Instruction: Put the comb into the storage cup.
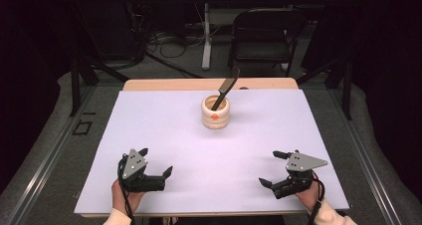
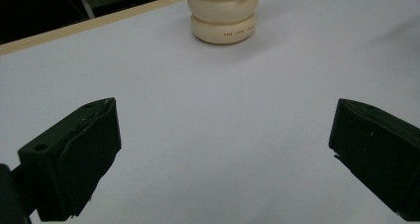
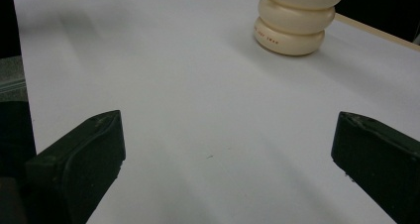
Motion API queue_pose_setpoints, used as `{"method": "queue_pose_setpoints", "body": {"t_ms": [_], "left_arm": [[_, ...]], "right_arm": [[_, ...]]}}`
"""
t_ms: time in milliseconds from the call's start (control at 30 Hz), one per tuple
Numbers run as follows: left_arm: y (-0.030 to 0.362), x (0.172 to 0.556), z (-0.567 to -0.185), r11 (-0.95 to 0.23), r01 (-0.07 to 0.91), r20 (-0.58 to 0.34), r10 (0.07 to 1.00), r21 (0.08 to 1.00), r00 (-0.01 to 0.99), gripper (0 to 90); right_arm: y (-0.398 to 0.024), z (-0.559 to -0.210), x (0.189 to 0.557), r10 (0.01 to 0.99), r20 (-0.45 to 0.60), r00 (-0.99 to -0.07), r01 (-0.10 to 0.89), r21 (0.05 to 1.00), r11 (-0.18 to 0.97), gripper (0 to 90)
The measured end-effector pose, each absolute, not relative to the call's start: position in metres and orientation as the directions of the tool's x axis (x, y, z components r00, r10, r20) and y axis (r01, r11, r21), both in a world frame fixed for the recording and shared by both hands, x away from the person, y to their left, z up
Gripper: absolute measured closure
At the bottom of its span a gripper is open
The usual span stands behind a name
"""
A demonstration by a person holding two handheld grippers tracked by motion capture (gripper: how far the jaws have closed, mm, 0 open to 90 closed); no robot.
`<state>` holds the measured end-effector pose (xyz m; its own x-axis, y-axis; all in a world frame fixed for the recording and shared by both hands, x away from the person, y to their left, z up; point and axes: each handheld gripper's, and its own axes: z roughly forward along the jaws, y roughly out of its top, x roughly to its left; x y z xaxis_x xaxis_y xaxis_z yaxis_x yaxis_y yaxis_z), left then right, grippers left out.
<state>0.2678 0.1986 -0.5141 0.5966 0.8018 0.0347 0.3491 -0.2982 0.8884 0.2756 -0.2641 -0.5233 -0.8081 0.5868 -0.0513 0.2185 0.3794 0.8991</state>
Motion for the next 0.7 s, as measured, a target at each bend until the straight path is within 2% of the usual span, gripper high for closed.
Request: {"method": "queue_pose_setpoints", "body": {"t_ms": [700], "left_arm": [[0.206,0.252,-0.521,-0.291,0.373,0.015,0.805,0.881,0.594,0.0]], "right_arm": [[-0.263,-0.524,0.276,0.586,-0.047,-0.809,0.225,0.897,0.381,0.0]]}}
